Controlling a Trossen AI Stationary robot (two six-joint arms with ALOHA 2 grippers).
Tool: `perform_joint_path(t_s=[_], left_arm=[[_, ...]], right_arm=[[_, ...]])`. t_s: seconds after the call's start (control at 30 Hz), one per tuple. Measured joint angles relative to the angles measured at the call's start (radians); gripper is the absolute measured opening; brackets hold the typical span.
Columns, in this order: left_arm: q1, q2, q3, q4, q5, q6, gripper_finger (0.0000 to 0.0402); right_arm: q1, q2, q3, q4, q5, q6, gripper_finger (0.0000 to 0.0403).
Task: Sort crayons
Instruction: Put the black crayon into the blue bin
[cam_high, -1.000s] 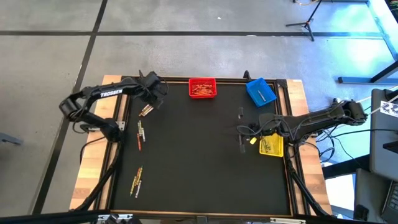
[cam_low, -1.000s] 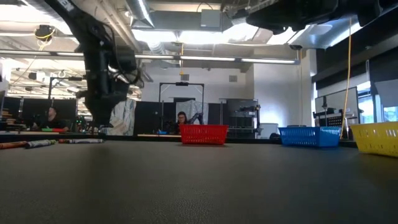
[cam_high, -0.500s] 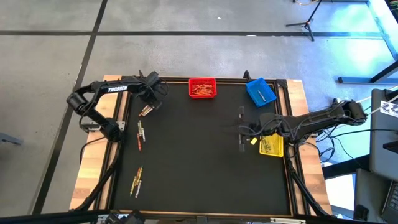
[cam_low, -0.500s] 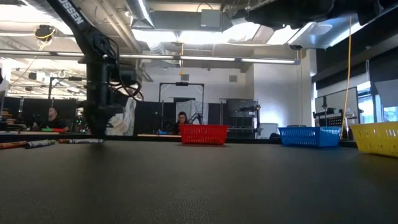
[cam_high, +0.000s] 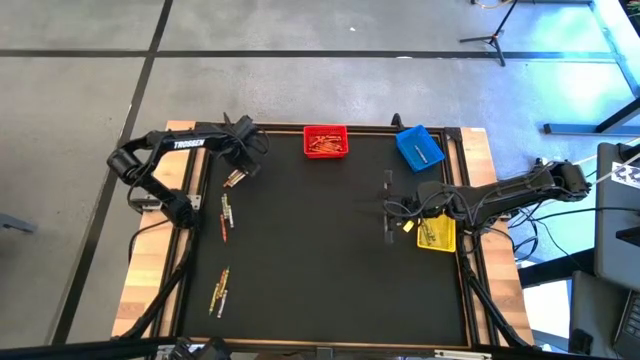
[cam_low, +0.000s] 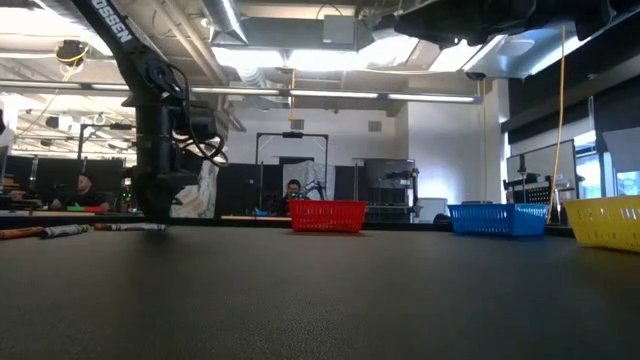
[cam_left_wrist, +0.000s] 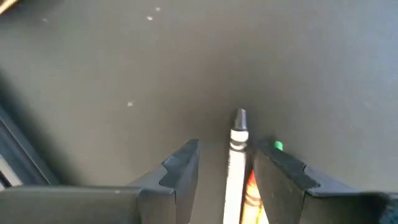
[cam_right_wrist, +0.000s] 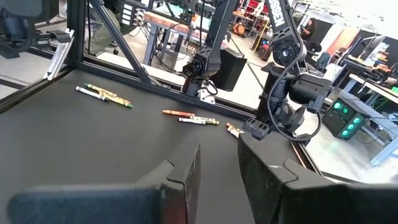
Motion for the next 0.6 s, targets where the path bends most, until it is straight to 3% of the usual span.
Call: perform_joint_path(t_s=[0.23,0.6], left_arm=[[0.032,0.000,-0.021,0.041,0.004,0.017,0.0127],[0.034,0.000,-0.024,0.052,0.033,0.053,0.0038]], right_arm=[[0.000,0.000,0.000,0.006,0.000,0.003,0.0106],[0.000,0.000,0.000,0.009,-0.001,0.003,0.0106]])
